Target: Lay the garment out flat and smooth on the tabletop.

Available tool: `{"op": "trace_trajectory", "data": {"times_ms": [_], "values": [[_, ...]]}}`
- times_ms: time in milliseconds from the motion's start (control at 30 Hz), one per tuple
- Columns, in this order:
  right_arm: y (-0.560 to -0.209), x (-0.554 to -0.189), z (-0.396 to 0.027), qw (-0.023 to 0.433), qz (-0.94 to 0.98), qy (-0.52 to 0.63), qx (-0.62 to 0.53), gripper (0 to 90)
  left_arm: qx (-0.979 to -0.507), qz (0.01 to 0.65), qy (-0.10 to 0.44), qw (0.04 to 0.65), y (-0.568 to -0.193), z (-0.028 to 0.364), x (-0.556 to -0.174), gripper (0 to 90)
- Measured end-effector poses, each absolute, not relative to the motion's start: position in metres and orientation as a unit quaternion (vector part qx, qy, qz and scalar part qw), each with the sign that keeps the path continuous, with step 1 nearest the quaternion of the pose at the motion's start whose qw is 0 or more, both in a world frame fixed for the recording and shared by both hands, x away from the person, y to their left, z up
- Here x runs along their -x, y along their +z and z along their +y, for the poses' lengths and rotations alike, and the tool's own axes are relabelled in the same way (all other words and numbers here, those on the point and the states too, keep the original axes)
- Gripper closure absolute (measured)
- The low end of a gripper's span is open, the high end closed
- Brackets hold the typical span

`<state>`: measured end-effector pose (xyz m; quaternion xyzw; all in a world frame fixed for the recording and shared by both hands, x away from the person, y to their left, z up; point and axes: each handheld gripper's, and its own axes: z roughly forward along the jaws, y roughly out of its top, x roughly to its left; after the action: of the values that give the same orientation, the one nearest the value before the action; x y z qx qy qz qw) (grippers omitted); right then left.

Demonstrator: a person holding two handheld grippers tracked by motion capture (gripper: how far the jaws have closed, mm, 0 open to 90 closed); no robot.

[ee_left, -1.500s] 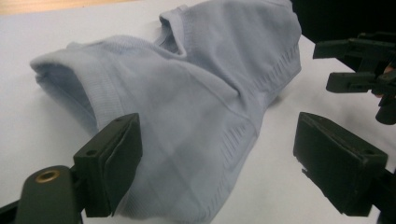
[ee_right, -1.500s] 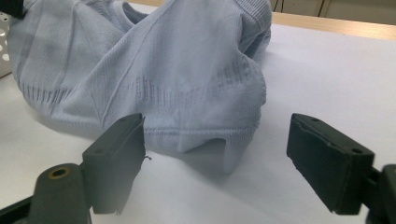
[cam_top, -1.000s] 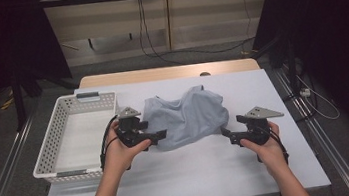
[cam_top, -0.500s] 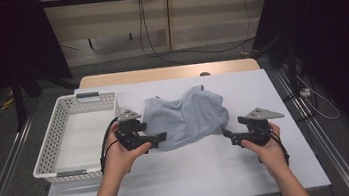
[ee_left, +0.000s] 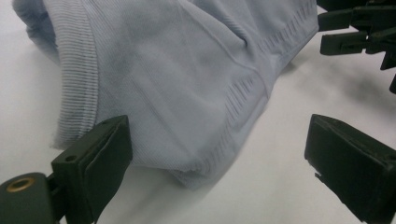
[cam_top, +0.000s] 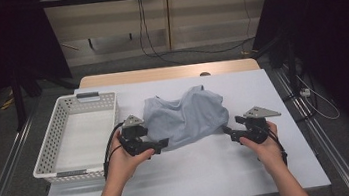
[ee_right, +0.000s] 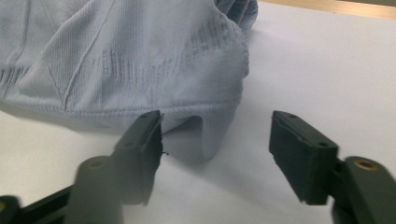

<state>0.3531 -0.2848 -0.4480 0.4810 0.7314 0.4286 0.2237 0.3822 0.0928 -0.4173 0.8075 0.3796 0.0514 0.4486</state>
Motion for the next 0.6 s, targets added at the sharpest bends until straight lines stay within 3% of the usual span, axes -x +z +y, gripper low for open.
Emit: {"op": "trace_trajectory", "data": {"times_ms": [400, 433, 600], "values": [[-0.451, -0.355, -0.282, 0.228, 0.737, 0.421, -0.478, 47.5, -0.811, 0.398, 0.054, 0.426, -0.440, 0.094, -0.383, 7.4], [-0.451, -0.356, -0.281, 0.225, 0.740, 0.420, -0.475, 52.7, -0.811, 0.398, 0.055, 0.425, -0.441, 0.094, -0.382, 7.4], [-0.453, -0.357, -0.278, 0.223, 0.747, 0.415, -0.469, 60.5, -0.813, 0.400, 0.060, 0.419, -0.442, 0.094, -0.380, 7.7]]}}
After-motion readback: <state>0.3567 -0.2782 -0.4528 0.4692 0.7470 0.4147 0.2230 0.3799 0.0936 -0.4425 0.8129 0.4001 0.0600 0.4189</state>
